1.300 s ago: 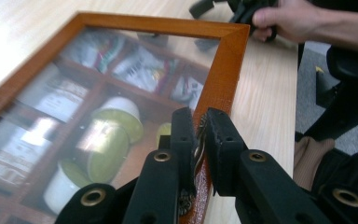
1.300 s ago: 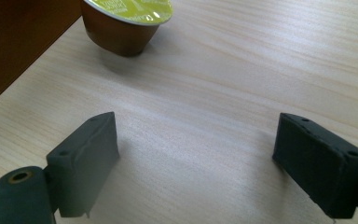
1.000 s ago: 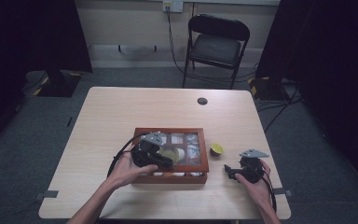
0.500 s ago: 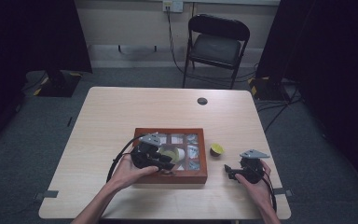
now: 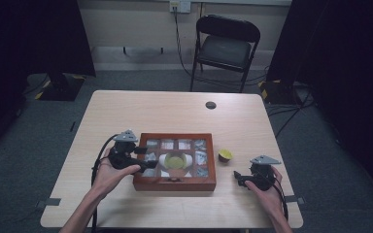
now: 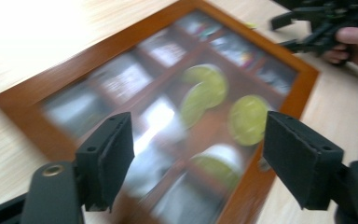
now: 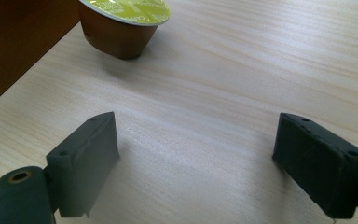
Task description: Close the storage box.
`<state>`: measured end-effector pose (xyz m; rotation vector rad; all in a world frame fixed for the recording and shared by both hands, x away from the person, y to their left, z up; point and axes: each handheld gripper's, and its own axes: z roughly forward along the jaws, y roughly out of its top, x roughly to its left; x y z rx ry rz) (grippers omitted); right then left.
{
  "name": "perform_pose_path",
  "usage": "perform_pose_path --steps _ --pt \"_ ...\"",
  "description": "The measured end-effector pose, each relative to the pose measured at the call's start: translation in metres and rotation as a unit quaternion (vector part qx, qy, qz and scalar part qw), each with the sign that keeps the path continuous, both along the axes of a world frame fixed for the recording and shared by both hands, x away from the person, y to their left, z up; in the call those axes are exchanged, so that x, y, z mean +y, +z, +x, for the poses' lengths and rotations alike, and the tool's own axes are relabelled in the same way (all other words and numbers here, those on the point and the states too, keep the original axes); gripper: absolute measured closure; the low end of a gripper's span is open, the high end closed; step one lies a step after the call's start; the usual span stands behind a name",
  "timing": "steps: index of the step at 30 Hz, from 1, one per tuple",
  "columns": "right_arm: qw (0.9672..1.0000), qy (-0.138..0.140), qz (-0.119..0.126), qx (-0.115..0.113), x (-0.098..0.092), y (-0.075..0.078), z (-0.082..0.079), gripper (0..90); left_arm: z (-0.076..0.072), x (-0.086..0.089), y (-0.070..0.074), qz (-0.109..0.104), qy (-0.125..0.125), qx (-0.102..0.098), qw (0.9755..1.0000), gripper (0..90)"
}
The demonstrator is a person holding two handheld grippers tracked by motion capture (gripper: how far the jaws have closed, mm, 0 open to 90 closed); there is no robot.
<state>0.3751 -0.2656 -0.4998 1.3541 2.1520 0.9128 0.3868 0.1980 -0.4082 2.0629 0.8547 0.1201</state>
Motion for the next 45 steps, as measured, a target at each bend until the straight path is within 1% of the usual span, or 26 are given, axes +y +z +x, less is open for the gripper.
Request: perform_pose_path --steps 2,7,10,11,14,16,20,22,23,24,25,27,29,31,32,33,34,35,36,37,38,39,40,41,43,45 --pt "1.0000 0.000 0.000 0.000 0.000 0.000 0.000 12.9 -0.002 0.009 -0.001 0.010 0.012 -0.001 0.9999 20.2" --pt "1.0000 -0.001 0.000 0.000 0.000 0.000 0.000 12.9 -0.008 0.039 -0.010 0.012 0.056 0.005 0.9983 17.5" --pt "1.0000 -0.001 0.000 0.000 0.000 0.000 0.000 12.9 -0.010 0.056 -0.020 0.011 0.078 0.015 0.9968 17.5" --pt "1.0000 -0.001 0.000 0.000 0.000 0.000 0.000 12.9 -0.010 0.062 -0.024 0.012 0.090 0.021 0.9956 17.8" --pt "1.0000 -0.002 0.000 0.000 0.000 0.000 0.000 13.0 -0.012 0.072 -0.030 0.020 0.105 0.027 0.9939 18.4" --pt "1.0000 -0.003 0.000 0.000 0.000 0.000 0.000 13.0 -0.013 0.082 -0.037 0.032 0.122 0.029 0.9917 18.4" --pt "1.0000 -0.005 0.000 0.000 0.000 0.000 0.000 13.0 -0.014 0.095 -0.041 0.030 0.143 0.030 0.9888 17.9" --pt "1.0000 -0.006 -0.001 0.000 0.000 0.000 0.000 12.9 -0.013 0.102 -0.046 0.037 0.163 0.035 0.9853 17.6" --pt "1.0000 -0.006 -0.001 0.000 0.000 0.000 0.000 12.9 -0.013 0.104 -0.048 0.045 0.166 0.037 0.9845 17.6" --pt "1.0000 -0.006 0.000 0.000 0.000 0.000 0.000 13.0 -0.013 0.106 -0.050 0.058 0.174 0.041 0.9822 17.6" --pt "1.0000 -0.006 -0.001 0.000 0.000 0.000 0.000 13.0 -0.015 0.106 -0.051 0.070 0.190 0.043 0.9784 17.6" --pt "1.0000 -0.007 -0.001 0.000 -0.001 0.000 0.000 13.0 -0.020 0.106 -0.054 0.075 0.185 0.033 0.9792 17.3" --pt "1.0000 -0.009 0.000 0.000 -0.001 0.000 -0.001 13.0 -0.020 0.107 -0.060 0.086 0.190 0.035 0.9774 17.1" --pt "0.9999 -0.011 0.000 0.000 -0.002 0.000 -0.001 13.0 -0.021 0.110 -0.068 0.098 0.198 0.039 0.9746 17.9" --pt "0.9999 -0.011 0.000 0.000 -0.002 0.000 -0.001 13.0 -0.021 0.112 -0.071 0.101 0.195 0.044 0.9746 20.2" --pt "0.9999 -0.012 0.000 0.000 -0.002 0.000 -0.002 13.0 -0.022 0.114 -0.075 0.098 0.201 0.048 0.9736 22.6" --pt "0.9999 -0.013 -0.001 0.000 -0.002 0.000 -0.002 13.0 -0.023 0.115 -0.078 0.095 0.209 0.046 0.9722 22.5" --pt "0.9999 -0.013 -0.001 0.000 -0.002 0.000 -0.002 13.0 -0.024 0.115 -0.081 0.101 0.216 0.037 0.9704 22.2" --pt "0.9999 -0.013 0.000 0.000 -0.003 0.000 -0.002 13.0 -0.024 0.114 -0.084 0.107 0.212 0.029 0.9710 22.1" --pt "0.9999 -0.013 -0.001 0.000 -0.003 0.000 -0.002 13.0 -0.024 0.113 -0.086 0.106 0.211 0.022 0.9714 19.0" --pt "0.9999 -0.013 -0.001 0.000 -0.003 0.000 -0.002 13.0 -0.024 0.113 -0.087 0.113 0.214 0.013 0.9702 16.8" --pt "0.9999 -0.013 -0.001 0.000 -0.003 0.000 -0.002 13.0 -0.024 0.112 -0.090 0.117 0.225 -0.003 0.9673 16.5" --pt "0.9999 -0.013 -0.001 0.000 -0.003 0.000 -0.002 13.0 -0.025 0.111 -0.093 0.115 0.232 -0.015 0.9658 15.9" --pt "0.9999 -0.013 -0.001 0.000 -0.003 0.000 -0.002 12.9 -0.026 0.111 -0.097 0.106 0.233 -0.030 0.9663 13.2" --pt "0.9999 -0.013 -0.001 0.000 -0.003 0.000 -0.002 12.9 -0.027 0.112 -0.097 0.104 0.232 -0.032 0.9667 10.6" --pt "0.9999 -0.015 -0.001 0.000 -0.002 0.000 -0.002 12.8 -0.026 0.111 -0.098 0.105 0.236 -0.030 0.9656 9.7"
